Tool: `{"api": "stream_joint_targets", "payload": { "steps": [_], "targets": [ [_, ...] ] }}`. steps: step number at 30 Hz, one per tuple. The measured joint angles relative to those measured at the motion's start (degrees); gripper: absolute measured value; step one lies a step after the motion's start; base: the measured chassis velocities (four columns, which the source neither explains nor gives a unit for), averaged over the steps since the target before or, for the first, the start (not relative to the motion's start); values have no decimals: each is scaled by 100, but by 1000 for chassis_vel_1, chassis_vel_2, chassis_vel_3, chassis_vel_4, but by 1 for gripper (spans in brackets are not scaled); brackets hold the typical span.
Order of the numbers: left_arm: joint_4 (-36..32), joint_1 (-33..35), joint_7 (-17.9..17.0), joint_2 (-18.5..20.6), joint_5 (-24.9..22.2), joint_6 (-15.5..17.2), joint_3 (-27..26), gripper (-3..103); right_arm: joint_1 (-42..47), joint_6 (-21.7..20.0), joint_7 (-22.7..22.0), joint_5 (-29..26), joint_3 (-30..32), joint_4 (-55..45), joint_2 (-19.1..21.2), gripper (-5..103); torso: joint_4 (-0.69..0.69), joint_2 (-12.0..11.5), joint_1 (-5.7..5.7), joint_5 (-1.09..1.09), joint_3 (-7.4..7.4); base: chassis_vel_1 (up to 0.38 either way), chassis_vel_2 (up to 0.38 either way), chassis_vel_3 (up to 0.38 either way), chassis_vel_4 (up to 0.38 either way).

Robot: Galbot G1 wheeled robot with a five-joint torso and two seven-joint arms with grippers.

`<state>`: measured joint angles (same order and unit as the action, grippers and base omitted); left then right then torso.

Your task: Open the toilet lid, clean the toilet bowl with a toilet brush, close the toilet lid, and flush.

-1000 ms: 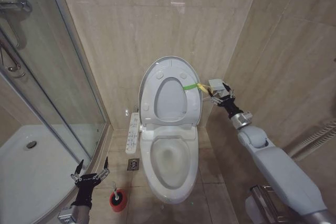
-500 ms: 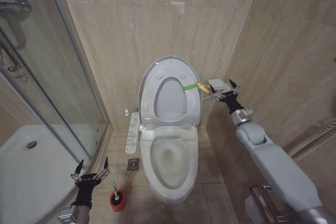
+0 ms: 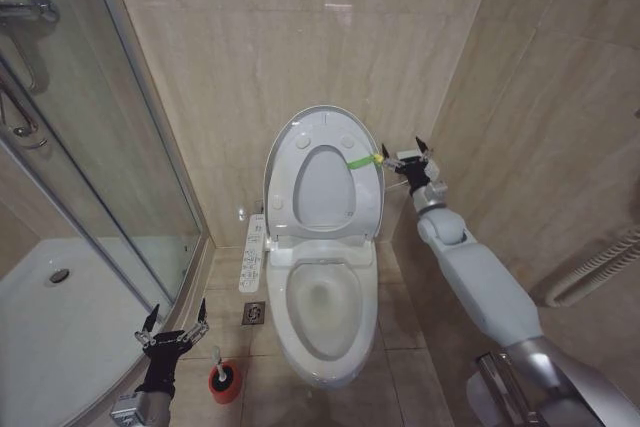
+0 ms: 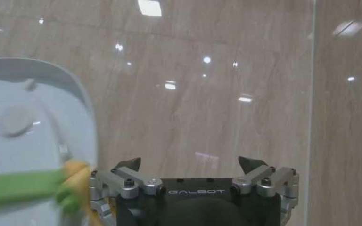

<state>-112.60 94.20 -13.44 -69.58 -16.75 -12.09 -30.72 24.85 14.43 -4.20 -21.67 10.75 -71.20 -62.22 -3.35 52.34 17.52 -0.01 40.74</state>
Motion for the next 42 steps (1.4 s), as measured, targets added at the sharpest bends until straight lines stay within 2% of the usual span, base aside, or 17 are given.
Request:
{"api": "stream_joint_targets", "payload": {
  "steps": [10,22,27,29,32,37,42],
  "targets": [
    [0,0,0,0,0,0,0,100,-249,3,66,43,3,270,-35,100,-1,0,0,0,0,0,0,0,0],
    [0,0,0,0,0,0,0,100,-895,95,60,338,-105,1070,-462,100,0,0,0,0,0,0,0,0,0],
    [0,0,0,0,0,0,0,100,-904,144,39,426,-183,1154,-582,100,-2,0,1,0,0,0,0,0,0],
    [0,1,0,0,0,0,0,100,-860,149,28,427,-209,1113,-586,100,-5,0,0,-2,-1,0,0,0,0],
    [0,-1,0,0,0,0,0,100,-715,146,22,428,-309,950,-591,100,-2,-1,1,3,0,0,0,0,0],
    [0,-1,0,0,0,0,0,100,-507,130,9,407,-385,610,-456,100,3,-1,-1,0,-1,0,0,0,0],
    [0,0,0,0,0,0,0,100,-377,159,35,379,-337,485,-231,100,-1,-1,-1,1,0,0,0,0,0]
  ]
}}
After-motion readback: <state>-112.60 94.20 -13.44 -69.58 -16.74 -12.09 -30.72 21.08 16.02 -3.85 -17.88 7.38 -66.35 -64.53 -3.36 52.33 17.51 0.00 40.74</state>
